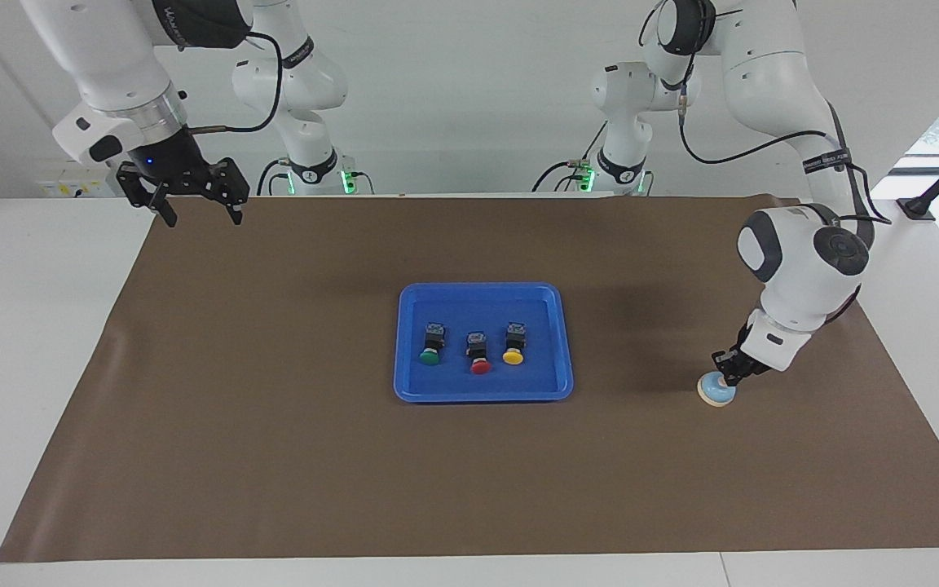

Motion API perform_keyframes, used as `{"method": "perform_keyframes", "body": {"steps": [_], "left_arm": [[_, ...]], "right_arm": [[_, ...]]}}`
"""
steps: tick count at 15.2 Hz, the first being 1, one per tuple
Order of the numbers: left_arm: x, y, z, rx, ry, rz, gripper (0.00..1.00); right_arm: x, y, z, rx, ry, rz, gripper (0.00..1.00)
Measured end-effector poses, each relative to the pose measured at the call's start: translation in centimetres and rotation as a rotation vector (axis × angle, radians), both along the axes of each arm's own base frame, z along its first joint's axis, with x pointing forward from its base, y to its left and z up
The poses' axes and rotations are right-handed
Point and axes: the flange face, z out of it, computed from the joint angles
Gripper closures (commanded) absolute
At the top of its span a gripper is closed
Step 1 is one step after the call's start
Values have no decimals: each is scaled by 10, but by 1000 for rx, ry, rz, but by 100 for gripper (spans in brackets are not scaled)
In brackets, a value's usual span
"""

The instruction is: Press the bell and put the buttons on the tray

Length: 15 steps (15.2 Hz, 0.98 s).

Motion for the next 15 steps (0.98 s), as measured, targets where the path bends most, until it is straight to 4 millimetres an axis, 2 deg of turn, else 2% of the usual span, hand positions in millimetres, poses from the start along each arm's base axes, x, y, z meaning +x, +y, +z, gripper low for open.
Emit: {"method": "perform_keyframes", "body": {"steps": [2, 8, 9, 11, 13, 15], "left_arm": [[-2, 0, -5, 0, -17, 0, 100], [-5, 1, -2, 0, -9, 2, 100], [-6, 3, 7, 0, 10, 5, 100], [-10, 13, 49, -1, 32, 20, 100], [-26, 20, 106, -4, 35, 31, 73], [-50, 19, 155, -6, 46, 29, 33]], "right_arm": [[0, 0, 0, 0, 0, 0, 0], [0, 0, 0, 0, 0, 0, 0], [0, 0, 0, 0, 0, 0, 0], [0, 0, 0, 0, 0, 0, 0], [0, 0, 0, 0, 0, 0, 0], [0, 0, 0, 0, 0, 0, 0]]}}
